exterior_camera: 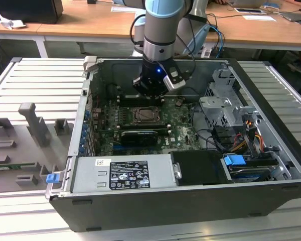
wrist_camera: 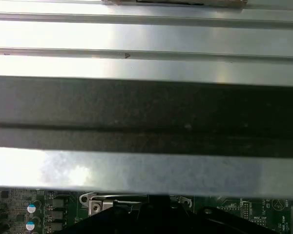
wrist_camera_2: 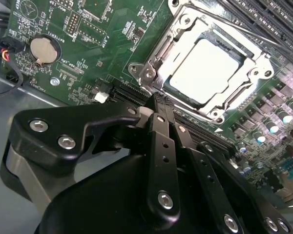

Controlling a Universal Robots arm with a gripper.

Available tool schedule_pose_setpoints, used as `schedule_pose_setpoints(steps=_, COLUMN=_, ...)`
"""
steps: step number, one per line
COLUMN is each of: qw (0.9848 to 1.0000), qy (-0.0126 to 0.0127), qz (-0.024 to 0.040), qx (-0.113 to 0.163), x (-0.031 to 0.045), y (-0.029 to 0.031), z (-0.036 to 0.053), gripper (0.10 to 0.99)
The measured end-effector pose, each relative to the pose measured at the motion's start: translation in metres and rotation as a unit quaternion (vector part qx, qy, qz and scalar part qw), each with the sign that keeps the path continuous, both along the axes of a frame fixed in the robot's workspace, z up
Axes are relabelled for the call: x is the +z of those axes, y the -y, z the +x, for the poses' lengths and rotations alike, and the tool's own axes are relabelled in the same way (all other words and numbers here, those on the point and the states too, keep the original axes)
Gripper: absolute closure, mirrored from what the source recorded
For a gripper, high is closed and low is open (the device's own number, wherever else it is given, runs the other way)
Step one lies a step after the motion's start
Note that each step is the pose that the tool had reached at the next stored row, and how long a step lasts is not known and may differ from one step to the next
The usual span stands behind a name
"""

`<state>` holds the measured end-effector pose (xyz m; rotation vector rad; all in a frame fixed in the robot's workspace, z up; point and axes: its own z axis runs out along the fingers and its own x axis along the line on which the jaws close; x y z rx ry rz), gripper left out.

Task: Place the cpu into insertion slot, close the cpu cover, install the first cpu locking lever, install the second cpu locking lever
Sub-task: 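Install the first cpu locking lever, then install the second cpu locking lever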

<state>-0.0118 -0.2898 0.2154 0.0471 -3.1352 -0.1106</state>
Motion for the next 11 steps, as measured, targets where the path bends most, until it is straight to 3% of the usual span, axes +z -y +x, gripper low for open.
schedule_pose_setpoints(steps=11, qw=1.0, qy=0.0, qz=0.0001, qx=0.0, x=0.0, y=0.0049, z=0.0, gripper=0.98)
